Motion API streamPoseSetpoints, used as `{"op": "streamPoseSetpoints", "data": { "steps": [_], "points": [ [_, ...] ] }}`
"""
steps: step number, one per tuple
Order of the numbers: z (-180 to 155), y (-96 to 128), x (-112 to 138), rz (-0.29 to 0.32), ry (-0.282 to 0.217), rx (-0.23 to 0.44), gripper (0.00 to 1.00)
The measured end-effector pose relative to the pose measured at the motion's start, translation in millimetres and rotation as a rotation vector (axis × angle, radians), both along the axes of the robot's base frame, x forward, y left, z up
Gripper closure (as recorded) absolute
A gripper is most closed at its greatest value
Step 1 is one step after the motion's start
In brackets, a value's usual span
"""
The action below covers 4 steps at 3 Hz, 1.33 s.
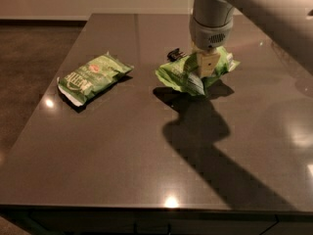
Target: Move green rice chip bag near rxbar chocolate
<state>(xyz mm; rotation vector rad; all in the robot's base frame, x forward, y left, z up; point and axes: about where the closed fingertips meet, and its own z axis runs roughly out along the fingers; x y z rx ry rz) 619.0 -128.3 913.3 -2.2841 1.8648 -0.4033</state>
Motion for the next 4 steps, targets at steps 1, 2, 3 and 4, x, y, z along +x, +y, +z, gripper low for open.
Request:
{"op": "streamPoseSetpoints", "data": {
  "steps": [1, 2, 3, 4],
  "points": [
    [-4.2, -10.5, 8.5, -0.03, 0.013, 0.001, 0.86],
    [-10.8, -18.7, 16.2, -0.054, 0.032, 0.009, 0.62],
    [-11.8, -17.9, 18.1, -0.053, 0.028, 0.011, 0.39],
    [-13.0, -17.1, 19.8, -0.051, 0.024, 0.013, 0.15]
  ]
}}
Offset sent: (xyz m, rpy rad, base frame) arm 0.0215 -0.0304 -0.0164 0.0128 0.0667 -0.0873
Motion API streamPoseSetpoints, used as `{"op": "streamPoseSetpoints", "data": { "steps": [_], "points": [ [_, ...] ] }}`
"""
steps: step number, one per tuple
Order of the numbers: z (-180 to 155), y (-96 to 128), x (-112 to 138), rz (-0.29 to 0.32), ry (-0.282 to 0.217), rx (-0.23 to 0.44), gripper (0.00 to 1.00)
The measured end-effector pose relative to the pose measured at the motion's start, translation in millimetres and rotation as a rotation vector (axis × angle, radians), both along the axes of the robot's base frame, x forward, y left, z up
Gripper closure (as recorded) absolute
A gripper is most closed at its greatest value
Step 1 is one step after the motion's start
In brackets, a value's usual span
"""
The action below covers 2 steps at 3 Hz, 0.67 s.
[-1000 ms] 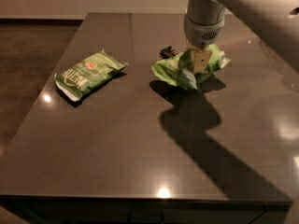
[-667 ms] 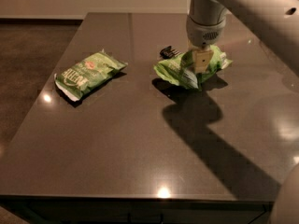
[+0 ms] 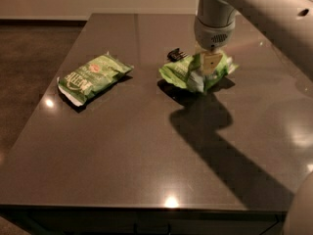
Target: Move green rice chip bag near rxbar chocolate
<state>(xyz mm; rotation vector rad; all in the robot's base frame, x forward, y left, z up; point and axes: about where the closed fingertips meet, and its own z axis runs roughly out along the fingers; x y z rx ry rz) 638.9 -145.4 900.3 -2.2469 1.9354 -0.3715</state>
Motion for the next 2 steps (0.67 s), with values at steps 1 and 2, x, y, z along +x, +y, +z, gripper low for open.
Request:
{"op": "streamPoseSetpoints", "data": {
  "steps": [1, 2],
  "points": [
    [-1.2, 0.7, 1.5, 0.001, -0.003, 0.001, 0.0],
    [-1.2, 0.7, 1.5, 0.001, -0.003, 0.002, 0.0]
  ]
}}
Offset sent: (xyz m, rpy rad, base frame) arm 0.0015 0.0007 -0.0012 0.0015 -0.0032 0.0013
